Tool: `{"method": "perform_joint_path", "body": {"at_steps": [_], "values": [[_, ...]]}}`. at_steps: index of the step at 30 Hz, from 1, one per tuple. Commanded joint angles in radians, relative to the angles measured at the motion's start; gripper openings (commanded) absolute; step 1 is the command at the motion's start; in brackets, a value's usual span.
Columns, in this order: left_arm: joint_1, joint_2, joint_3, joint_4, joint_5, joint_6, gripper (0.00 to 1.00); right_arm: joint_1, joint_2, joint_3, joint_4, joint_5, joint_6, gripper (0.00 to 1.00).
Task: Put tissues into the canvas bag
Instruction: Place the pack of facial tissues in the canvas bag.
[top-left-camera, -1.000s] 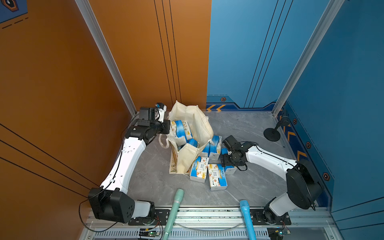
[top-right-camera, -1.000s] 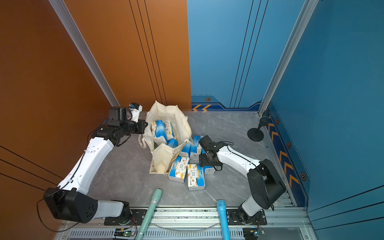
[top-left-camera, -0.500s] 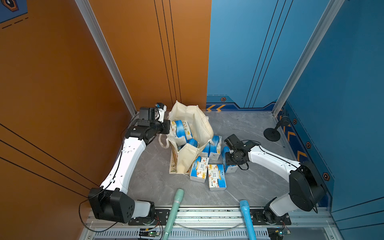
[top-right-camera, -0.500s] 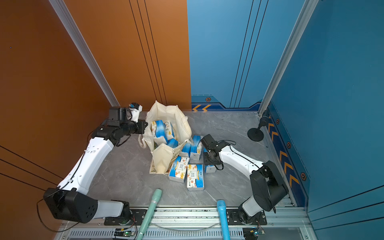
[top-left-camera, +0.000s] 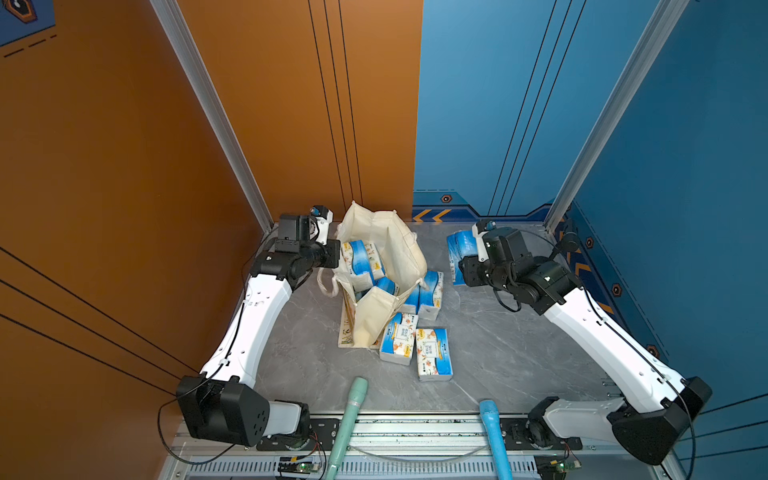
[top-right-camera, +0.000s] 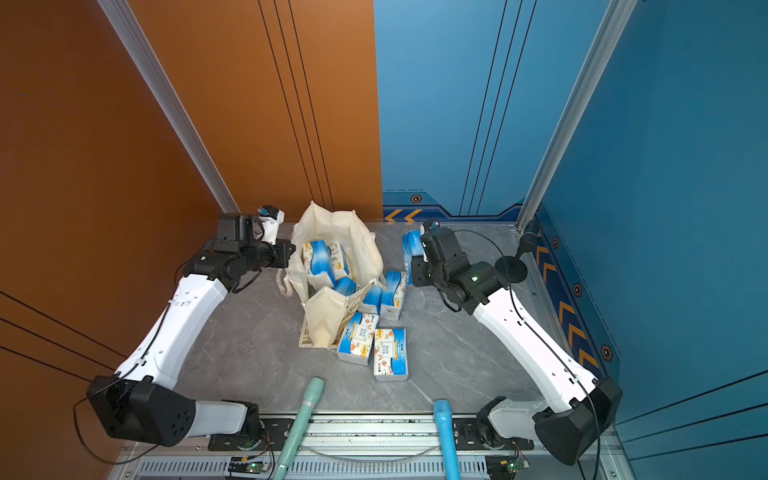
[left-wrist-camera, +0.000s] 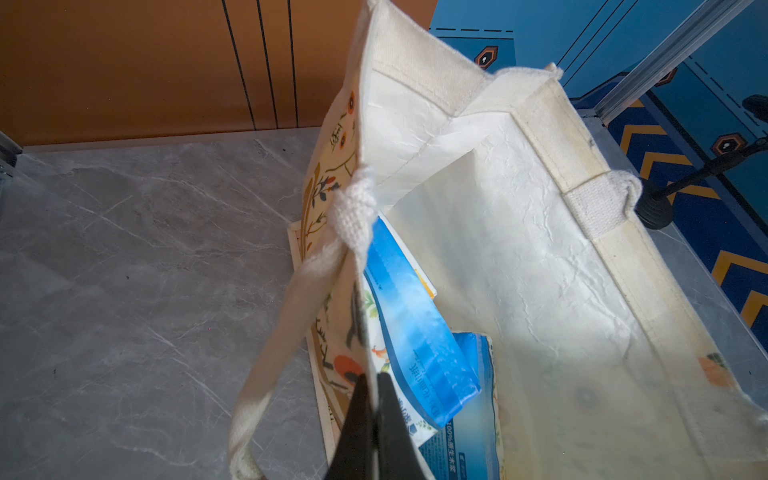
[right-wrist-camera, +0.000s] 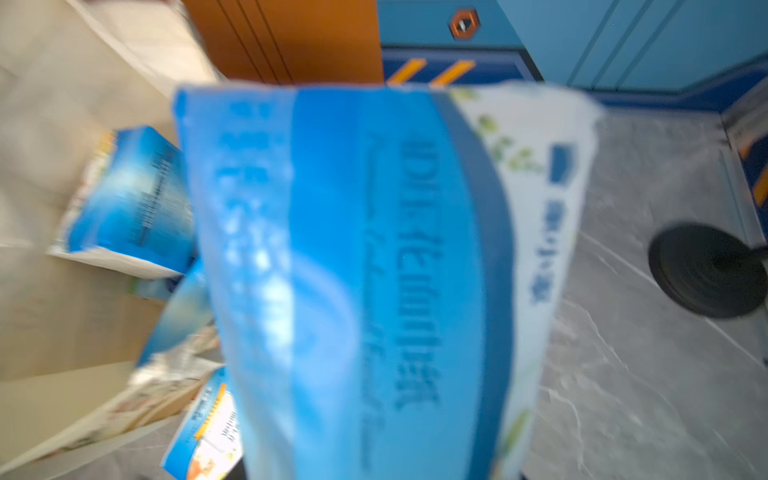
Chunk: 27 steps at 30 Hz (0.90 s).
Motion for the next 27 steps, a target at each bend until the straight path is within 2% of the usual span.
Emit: {"method": "perform_joint_path", "body": {"at_steps": [1,8,13,16,24,27], "values": [[0.003,-0.013,-0.012,-0.045,0.022,-0.008,0.0,0.042,0.046,0.088,0.158,-0.123,-0.083,0.44],[-0.002,-0.011,-0.009,-0.047,0.024,-0.008,0.0,0.142,0.301,0.3,0.225,-0.278,-0.217,0.44],[0.0,-0.011,-0.008,-0.047,0.022,-0.007,0.0,0.159,0.528,0.528,0.092,-0.323,-0.319,0.44],[0.0,-0.014,-0.011,-0.047,0.021,-0.007,0.0,0.156,0.626,0.609,0.025,-0.289,-0.36,0.44],[0.0,-0.018,-0.01,-0.047,0.023,-0.006,0.0,0.16,0.821,0.707,-0.022,-0.145,-0.411,0.44],[0.0,-0.021,-0.013,-0.047,0.021,-0.006,0.0,0.179,0.893,0.769,-0.029,-0.032,-0.422,0.44]]}}
